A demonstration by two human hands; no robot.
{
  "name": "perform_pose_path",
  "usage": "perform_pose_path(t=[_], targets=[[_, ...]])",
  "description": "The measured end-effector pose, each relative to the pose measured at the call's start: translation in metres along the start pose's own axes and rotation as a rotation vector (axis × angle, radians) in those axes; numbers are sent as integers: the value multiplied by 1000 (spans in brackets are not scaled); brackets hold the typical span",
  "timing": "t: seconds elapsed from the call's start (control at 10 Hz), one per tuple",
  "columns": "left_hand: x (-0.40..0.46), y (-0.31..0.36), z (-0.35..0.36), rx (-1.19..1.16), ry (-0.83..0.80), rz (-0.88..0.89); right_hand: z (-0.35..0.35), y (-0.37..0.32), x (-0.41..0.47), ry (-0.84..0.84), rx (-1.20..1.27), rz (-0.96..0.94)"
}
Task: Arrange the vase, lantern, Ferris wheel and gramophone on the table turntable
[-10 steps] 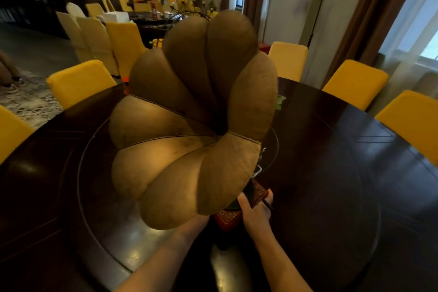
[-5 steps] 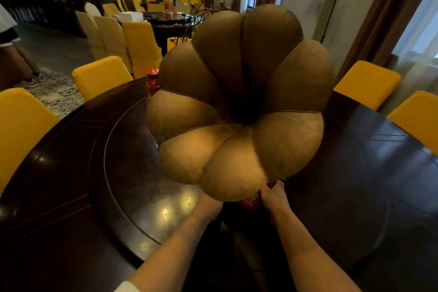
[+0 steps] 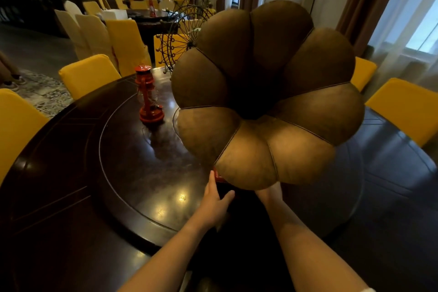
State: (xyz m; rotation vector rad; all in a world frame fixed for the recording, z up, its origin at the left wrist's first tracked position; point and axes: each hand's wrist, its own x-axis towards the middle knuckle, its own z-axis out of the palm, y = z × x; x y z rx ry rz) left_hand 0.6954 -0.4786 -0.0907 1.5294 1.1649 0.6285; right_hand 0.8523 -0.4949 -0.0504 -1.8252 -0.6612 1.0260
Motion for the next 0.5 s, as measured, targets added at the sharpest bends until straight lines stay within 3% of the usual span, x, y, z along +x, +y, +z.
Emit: perform_pose_path(t=[0.1,0.2,0.3,0.4,0.5], targets=[[-13,7,-2,11,14,49,-12,5,-17,-9,-343,-37],[-36,13,-2,140,90,111,-28,11,-45,-62,-531,-144],[-71,19,-2,485,174,31,-50,17,-81,-80,-720,-143],[-112,37,-4,850,286,74,-75,23,-124,-84,-868,-214],[-163,61,1,1121,426,265,-102,34,-177,-2,-942,-368]])
